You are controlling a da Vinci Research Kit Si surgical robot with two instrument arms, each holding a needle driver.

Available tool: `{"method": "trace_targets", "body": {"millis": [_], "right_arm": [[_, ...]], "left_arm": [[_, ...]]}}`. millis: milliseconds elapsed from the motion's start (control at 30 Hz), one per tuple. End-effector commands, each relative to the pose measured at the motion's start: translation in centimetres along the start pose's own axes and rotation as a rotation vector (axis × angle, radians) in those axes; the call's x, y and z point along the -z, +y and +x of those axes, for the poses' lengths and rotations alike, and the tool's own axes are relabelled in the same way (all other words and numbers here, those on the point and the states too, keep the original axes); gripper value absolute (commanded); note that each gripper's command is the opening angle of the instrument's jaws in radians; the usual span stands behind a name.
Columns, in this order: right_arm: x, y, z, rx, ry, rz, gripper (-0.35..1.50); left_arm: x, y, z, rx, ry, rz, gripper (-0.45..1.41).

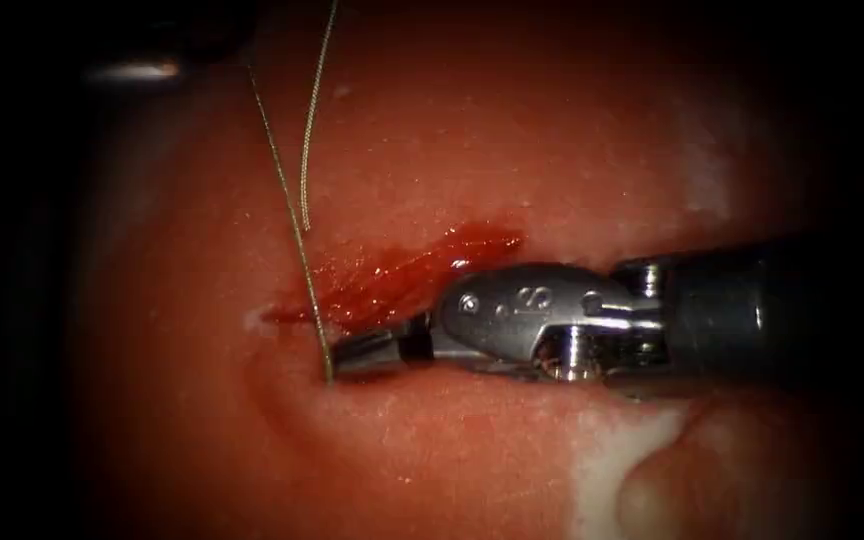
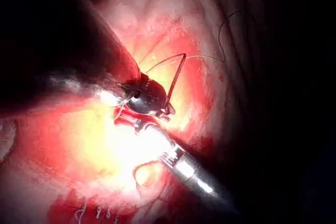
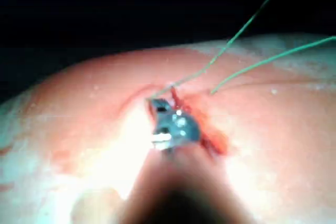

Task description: Wound Closure

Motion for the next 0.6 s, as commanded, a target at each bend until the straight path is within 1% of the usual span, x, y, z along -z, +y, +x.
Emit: {"method": "trace_targets", "body": {"millis": [33,100,133,233,300,367,400,433,467,500,600], "right_arm": [[0.0,-0.02,0.1,-0.018,0.005,0.006,0.71],[0.0,-0.07,0.13,-0.037,0.007,0.01,0.86],[0.0,-0.12,0.16,-0.057,0.008,0.014,0.89],[0.02,-0.23,0.27,-0.074,0.023,0.012,0.86],[0.02,-0.28,0.29,-0.076,0.025,0.002,0.83],[-0.04,-0.35,0.21,-0.125,0.028,0.001,0.76],[-0.08,-0.39,0.12,-0.169,0.015,0.003,0.69],[-0.09,-0.4,0.07,-0.188,0.003,0.002,0.67],[-0.1,-0.42,0.02,-0.201,-0.007,0.002,0.66],[-0.13,-0.42,-0.1,-0.204,-0.035,-0.003,0.57],[-0.17,-0.35,-0.27,-0.203,-0.042,-0.01,0.46]], "left_arm": [[-0.05,0.11,-0.13,-0.01,0.005,-0.005,-0.35],[-0.02,0.19,-0.22,-0.019,0.004,-0.012,-0.35],[0.01,0.28,-0.33,-0.03,0.003,-0.017,-0.35],[0.09,0.41,-0.5,-0.048,0.0,-0.018,-0.35],[0.15,0.46,-0.58,-0.055,-0.001,-0.018,-0.35],[0.18,0.5,-0.61,-0.057,-0.001,-0.018,-0.35],[0.21,0.51,-0.58,-0.055,-0.004,-0.02,-0.35],[0.22,0.51,-0.55,-0.052,0.002,-0.02,-0.35],[0.23,0.51,-0.53,-0.05,0.005,-0.02,-0.35],[0.28,0.52,-0.45,-0.042,0.013,-0.02,-0.35],[0.35,0.54,-0.33,-0.042,0.024,-0.021,-0.35]]}}
